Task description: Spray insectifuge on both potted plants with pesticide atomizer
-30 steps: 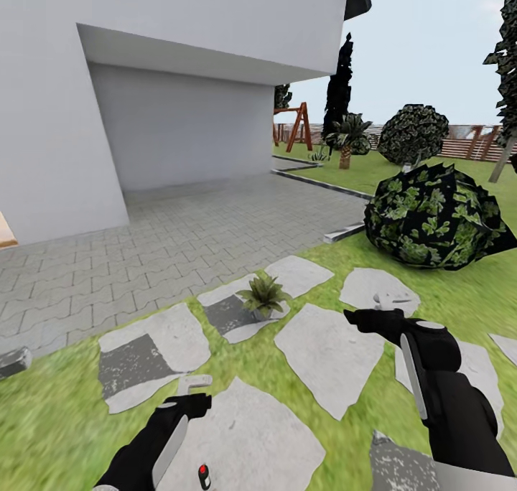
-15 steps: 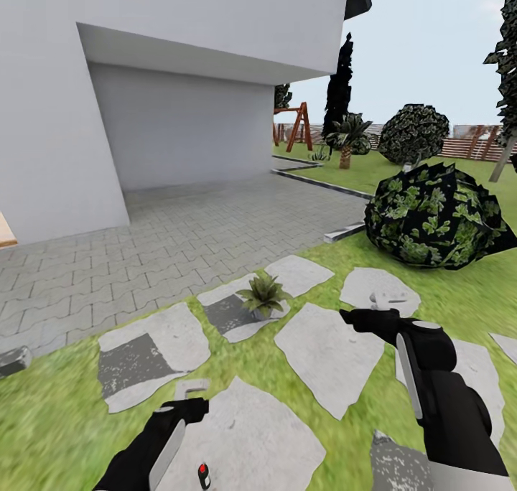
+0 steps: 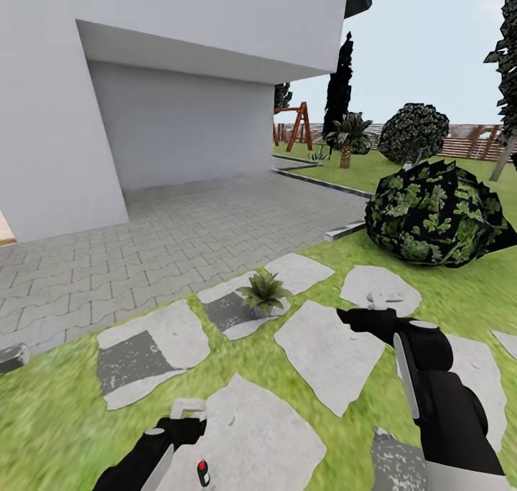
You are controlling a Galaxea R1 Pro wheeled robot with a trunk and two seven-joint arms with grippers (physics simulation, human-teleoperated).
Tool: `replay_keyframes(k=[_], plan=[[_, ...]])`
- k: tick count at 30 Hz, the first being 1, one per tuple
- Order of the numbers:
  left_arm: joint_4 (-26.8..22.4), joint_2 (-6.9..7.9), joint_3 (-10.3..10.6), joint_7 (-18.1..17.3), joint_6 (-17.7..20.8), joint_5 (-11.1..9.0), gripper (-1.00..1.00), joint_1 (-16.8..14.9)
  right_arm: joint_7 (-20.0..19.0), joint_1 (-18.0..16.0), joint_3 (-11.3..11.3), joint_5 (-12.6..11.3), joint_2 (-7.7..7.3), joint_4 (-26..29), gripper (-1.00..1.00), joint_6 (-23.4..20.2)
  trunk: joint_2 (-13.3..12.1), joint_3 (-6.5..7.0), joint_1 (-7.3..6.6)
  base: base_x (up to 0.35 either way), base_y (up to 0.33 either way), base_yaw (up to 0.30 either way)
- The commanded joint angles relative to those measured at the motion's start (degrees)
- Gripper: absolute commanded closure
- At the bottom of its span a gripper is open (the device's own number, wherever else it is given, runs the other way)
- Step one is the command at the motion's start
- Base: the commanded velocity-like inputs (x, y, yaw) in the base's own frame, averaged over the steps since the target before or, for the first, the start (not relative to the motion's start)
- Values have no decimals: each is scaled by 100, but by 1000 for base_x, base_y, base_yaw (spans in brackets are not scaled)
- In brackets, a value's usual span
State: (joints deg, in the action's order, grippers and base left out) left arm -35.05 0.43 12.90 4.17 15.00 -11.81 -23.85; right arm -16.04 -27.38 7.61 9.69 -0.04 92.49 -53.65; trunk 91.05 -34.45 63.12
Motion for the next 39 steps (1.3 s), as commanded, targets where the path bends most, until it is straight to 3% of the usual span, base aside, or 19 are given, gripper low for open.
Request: replay_keyframes(k=[1, 6, 11, 17, 20, 32, 39], plan=[[52, 6, 32, 39, -20, -59, -100, -2, -54, -8, 3, 63, 29, 6, -100, -19, 45, -24, 22, 0, 0, 0], [526, 15, 48, 9, -548, -59, -100, -4, -46, -19, 13, 67, 157, 6, -100, -26, 245, -114, 132, 0, 0, 0], [627, 14, 49, -77, -702, -59, -100, -4, -48, -24, 3, 65, 188, 6, -100, -62, 446, -204, 242, 0, 0, 0], [743, 5, 39, -120, -925, -57, -100, -4, -46, 8, -443, 67, 263, 6, -100, -73, 686, -311, 374, 0, 0, 0], [934, 6, 34, -124, -1075, -55, -100, -5, -46, 16, -528, 68, 271, 6, -100, -71, 807, -365, 440, 0, 0, 0], [1159, 10, -2, -116, -1639, -66, -100, -6, -40, 12, -550, 68, 260, 6, -100, -83, 1288, -581, 703, 0, 0, 0], [1167, 8, -19, -115, -1714, -108, -100, -6, -42, 20, -562, 68, 257, 6, -100, -83, 1569, -706, 857, 0, 0, 0]])
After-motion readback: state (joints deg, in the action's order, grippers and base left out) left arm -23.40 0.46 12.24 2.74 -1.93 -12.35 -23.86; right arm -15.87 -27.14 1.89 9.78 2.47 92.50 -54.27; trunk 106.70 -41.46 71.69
